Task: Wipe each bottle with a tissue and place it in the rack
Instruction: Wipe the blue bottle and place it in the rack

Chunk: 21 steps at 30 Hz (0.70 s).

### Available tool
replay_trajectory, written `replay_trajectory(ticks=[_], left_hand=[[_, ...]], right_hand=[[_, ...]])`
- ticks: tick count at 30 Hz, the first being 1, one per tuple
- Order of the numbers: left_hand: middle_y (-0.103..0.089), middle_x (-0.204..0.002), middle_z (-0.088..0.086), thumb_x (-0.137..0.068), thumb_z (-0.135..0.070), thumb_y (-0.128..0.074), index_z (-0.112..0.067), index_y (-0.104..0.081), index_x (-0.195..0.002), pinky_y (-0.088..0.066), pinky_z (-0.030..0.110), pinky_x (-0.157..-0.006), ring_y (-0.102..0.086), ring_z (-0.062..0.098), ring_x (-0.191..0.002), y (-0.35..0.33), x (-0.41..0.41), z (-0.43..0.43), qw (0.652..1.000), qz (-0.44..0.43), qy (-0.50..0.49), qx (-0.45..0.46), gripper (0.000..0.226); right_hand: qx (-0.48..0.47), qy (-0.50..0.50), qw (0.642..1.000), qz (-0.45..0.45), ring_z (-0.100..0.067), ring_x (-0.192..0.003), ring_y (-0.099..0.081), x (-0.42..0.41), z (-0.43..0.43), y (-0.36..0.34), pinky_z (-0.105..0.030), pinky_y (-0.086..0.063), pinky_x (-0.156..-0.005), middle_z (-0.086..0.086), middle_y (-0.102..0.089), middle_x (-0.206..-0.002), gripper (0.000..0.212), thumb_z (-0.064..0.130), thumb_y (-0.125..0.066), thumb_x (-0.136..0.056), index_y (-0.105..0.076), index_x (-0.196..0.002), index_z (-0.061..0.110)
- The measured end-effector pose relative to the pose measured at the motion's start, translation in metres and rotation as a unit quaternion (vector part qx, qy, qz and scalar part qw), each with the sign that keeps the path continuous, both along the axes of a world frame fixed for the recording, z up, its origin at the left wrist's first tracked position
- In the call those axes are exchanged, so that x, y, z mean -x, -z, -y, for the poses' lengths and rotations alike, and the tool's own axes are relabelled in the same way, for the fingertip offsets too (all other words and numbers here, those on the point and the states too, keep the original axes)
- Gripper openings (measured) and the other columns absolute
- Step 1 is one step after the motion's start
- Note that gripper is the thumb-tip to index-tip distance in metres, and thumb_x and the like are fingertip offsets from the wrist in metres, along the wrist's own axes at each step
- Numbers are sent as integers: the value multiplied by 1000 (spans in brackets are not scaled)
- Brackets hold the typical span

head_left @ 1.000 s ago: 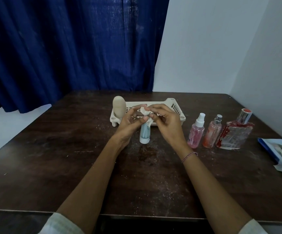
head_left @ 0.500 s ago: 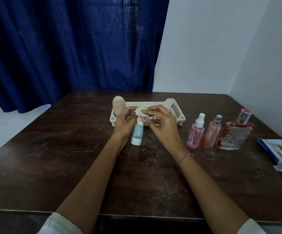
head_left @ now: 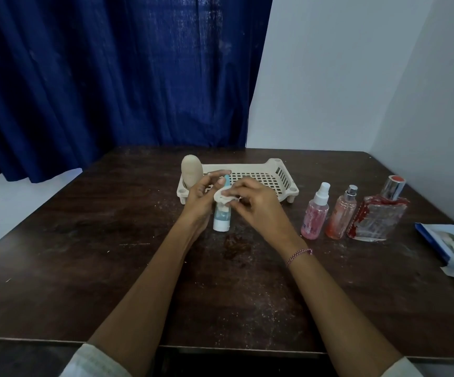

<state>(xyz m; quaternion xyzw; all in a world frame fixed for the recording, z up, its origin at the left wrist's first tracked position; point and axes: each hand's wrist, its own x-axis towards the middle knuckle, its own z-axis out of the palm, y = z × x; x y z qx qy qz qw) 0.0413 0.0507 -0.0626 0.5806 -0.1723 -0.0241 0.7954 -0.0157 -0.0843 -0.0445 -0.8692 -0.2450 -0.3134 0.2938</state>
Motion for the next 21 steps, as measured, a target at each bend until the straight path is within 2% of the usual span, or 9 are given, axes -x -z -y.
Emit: replay_trajectory(ticks=[3,6,9,12,15,19,21], left_hand=[[-60,-104,6,-90,3,-51,-19,-63,-99,-52,22,-75,-60,12,-93,0,3,2,999,30,17,-4,26],[-59,-103,5,-90,5,-50,-18,-62,-99,-52,22,-74,-61,11,-91,0,4,3,999,38,12,-6,27],[-56,-96,3,-95,-4,-49,-17,-61,-99,-54,22,-71,-61,10,-84,-1,2,2,1000,5,-6,22,18],[-55,-95,5,-97,-11,-46,-18,-60,-99,-54,21,-67,-59,12,-83,-1,0,0,999,-22,-13,23,17],[-58,-93,4,-98,-19,-46,-19,-60,-101,-54,24,-69,-59,13,-85,-1,-1,0,999,-48,-15,16,14],[-61,-96,4,-94,-29,-52,-23,-61,-105,-52,28,-73,-61,16,-90,4,-3,2,999,-24,-28,-22,16],[-60,-99,5,-95,-29,-52,-20,-60,-111,-53,24,-70,-61,15,-90,3,-1,1,999,-15,-35,-33,20]], right_hand=[[-29,53,997,41,-13,-89,-57,-1,-3,-4,-12,-42,-84,-7,-61,-97,24,3,-65,-82,-69,-105,4],[-27,58,997,39,-14,-88,-58,-2,-3,-5,-13,-44,-82,-7,-61,-96,22,2,-66,-81,-69,-103,3],[11,12,1000,-7,-15,-87,-59,-3,-3,-2,-21,-50,-80,-7,-61,-95,23,2,-68,-79,-70,-101,5],[55,-16,997,-43,-18,-86,-60,-3,-4,-1,-18,-47,-79,-9,-61,-96,23,3,-70,-77,-71,-100,5],[70,-43,994,-73,-18,-88,-61,-1,-4,-1,-24,-51,-80,-8,-61,-95,24,4,-72,-75,-72,-99,6],[87,-47,992,-82,-18,-92,-61,0,-5,-1,-29,-51,-82,-7,-61,-95,26,1,-71,-73,-72,-99,6],[94,-36,993,-68,-19,-95,-60,1,-7,0,-29,-51,-86,-8,-62,-97,26,2,-70,-76,-71,-101,5]])
